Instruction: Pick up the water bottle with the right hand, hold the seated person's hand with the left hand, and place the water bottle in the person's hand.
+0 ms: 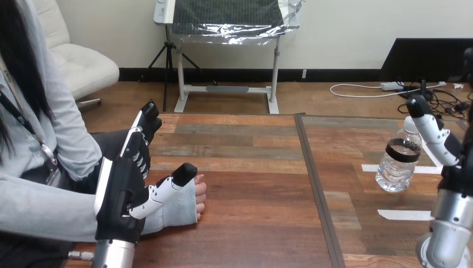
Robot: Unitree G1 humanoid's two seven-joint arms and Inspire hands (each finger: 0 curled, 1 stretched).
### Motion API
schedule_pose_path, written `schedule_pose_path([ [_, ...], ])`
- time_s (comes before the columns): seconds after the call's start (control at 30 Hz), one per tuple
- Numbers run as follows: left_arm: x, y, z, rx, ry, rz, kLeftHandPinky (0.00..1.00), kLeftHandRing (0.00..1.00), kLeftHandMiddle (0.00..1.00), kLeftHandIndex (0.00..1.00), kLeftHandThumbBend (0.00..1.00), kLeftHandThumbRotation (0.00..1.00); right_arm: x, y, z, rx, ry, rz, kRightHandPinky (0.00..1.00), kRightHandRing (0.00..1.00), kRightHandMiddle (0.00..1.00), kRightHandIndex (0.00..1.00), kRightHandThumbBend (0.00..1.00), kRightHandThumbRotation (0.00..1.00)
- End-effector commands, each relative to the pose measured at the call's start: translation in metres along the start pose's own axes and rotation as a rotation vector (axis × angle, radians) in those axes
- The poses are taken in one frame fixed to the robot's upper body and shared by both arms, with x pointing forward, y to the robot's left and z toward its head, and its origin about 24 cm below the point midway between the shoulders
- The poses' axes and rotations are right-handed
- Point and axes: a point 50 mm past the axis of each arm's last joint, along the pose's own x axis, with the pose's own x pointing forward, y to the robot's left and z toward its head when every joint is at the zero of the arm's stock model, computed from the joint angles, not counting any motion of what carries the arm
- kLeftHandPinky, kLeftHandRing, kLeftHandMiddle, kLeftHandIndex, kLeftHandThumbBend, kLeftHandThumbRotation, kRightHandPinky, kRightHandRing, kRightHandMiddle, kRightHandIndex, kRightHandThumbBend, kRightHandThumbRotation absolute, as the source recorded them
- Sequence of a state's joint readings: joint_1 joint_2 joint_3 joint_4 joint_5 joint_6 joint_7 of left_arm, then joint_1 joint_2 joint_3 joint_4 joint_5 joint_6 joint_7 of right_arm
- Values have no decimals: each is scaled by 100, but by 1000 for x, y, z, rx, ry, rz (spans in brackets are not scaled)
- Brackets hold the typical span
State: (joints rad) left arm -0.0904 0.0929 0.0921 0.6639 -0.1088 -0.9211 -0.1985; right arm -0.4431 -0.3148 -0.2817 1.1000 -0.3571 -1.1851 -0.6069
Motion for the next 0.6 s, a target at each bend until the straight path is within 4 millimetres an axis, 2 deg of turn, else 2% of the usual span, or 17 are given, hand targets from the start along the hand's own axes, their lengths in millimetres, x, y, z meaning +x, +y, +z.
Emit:
schedule_pose_path([
  [0.0,21,-7,10,-20,-77,-16,100,95,96,94,100,48,33,-5,16,-134,-155,-31,89,88,88,91,100,70],
  [0.13,21,-7,10,-16,-78,-17,100,95,96,94,100,48,39,-6,16,-214,-181,-20,94,92,89,92,100,76],
  [0.27,21,-7,10,-16,-79,-18,100,95,96,94,100,48,43,-8,16,-280,-196,-18,96,94,90,93,100,77],
  [0.57,21,-7,10,-16,-80,-18,100,95,95,93,100,48,62,-13,16,-437,-178,38,95,98,93,94,100,81],
])
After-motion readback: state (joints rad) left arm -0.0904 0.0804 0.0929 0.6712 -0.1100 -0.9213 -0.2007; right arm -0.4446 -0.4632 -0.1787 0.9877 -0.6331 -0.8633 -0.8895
